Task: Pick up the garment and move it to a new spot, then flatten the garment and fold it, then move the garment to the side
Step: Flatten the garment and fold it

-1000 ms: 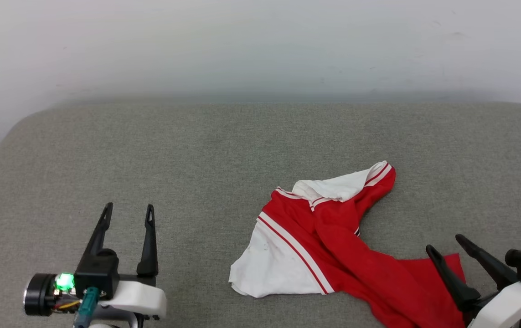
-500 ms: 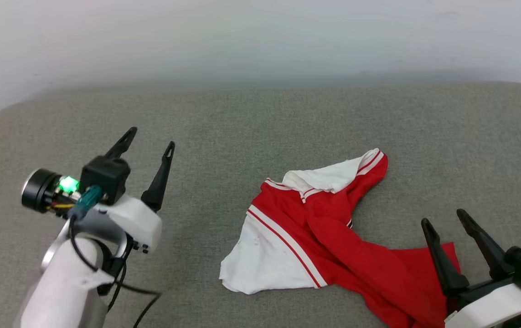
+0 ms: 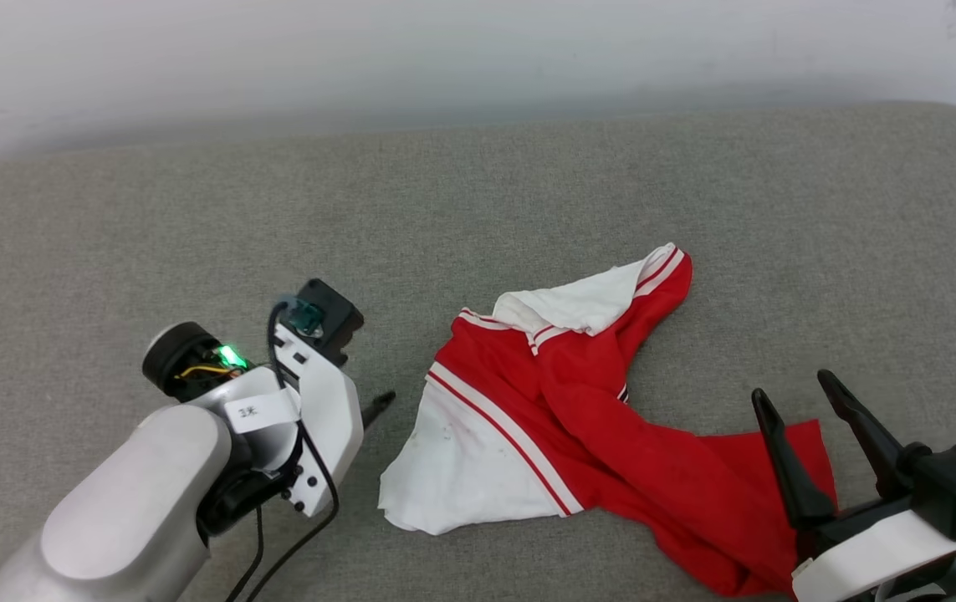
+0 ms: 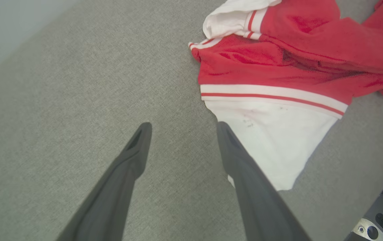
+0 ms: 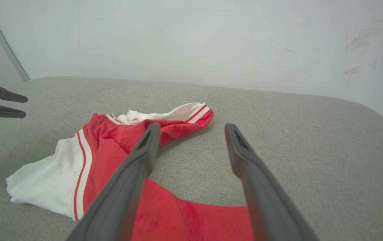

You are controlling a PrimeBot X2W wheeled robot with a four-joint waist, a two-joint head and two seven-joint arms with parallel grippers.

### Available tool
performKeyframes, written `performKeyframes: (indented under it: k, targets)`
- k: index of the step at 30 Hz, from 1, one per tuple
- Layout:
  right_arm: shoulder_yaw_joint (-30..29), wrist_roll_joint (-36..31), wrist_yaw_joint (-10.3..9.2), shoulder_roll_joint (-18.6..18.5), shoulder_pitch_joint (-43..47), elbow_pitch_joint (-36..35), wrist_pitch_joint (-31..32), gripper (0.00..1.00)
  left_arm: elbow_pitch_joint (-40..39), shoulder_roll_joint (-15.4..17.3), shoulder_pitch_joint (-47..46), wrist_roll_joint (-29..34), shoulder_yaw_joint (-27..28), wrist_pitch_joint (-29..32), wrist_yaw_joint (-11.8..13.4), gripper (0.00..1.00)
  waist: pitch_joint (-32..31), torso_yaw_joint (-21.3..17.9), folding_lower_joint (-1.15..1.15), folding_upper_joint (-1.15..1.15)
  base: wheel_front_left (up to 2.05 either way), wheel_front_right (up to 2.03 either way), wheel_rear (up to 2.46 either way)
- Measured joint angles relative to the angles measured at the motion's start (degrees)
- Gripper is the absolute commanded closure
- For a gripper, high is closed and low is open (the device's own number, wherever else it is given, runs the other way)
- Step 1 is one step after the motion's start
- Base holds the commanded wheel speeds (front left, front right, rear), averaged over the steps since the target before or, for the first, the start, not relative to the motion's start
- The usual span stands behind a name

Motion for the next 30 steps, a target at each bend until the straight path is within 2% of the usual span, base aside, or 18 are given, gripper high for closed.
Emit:
performKeyframes:
  k: [4,8,16,21,22,23,24,30]
  targets:
    - [0.59,-0.41,0.0,0.07,-1.26,0.93,-0.48,0.0,0.29,2.21,-3.2,-6.23,-7.24,5.94,0.0,0.0,1.05,-0.5,0.0,0.0,0.0,0.0,0.0]
    - [1.59,-0.6,0.0,0.09,-2.47,1.79,-1.02,0.0,1.42,3.21,-5.7,-10.1,-13.01,8.23,0.0,0.0,2.04,-1.15,0.0,0.0,0.0,0.0,0.0]
    - [2.59,-0.9,0.0,0.36,-4.54,3.77,-1.98,0.0,5.72,3.31,-8.88,-12.56,-23.08,7.87,0.0,0.0,4.07,-2.39,0.0,0.0,0.0,0.0,0.0]
    - [3.03,-0.9,0.0,0.59,-5.49,4.86,-2.53,0.0,9.5,2.7,-10.9,-13.34,-27.26,5.78,-0.14,0.0,5.11,-2.96,-0.01,0.0,0.0,0.0,0.0]
    - [3.04,-0.89,0.0,0.59,-5.63,5.01,-2.57,0.0,9.88,2.58,-11.27,-13.69,-28.03,5.54,-0.13,0.1,5.19,-3.04,-0.01,0.0,0.0,0.0,0.0]
    - [3.0,-0.89,0.0,0.59,-5.75,5.12,-2.83,0.0,10.02,2.48,-11.73,-13.82,-28.7,5.05,-0.13,0.84,5.22,-3.07,-0.01,0.0,0.0,0.0,0.0]
    - [2.96,-0.89,0.0,0.59,-5.89,5.27,-2.93,0.0,10.26,2.47,-11.82,-13.9,-29.14,4.14,-0.13,1.0,5.2,-3.05,-0.01,0.0,0.0,0.0,0.0]
    - [2.35,-0.92,0.0,0.74,-5.77,5.99,-2.94,0.0,10.51,2.97,-12.69,-14.18,-30.95,-1.93,0.0,1.0,3.79,-2.45,0.0,0.0,0.0,0.0,0.0]
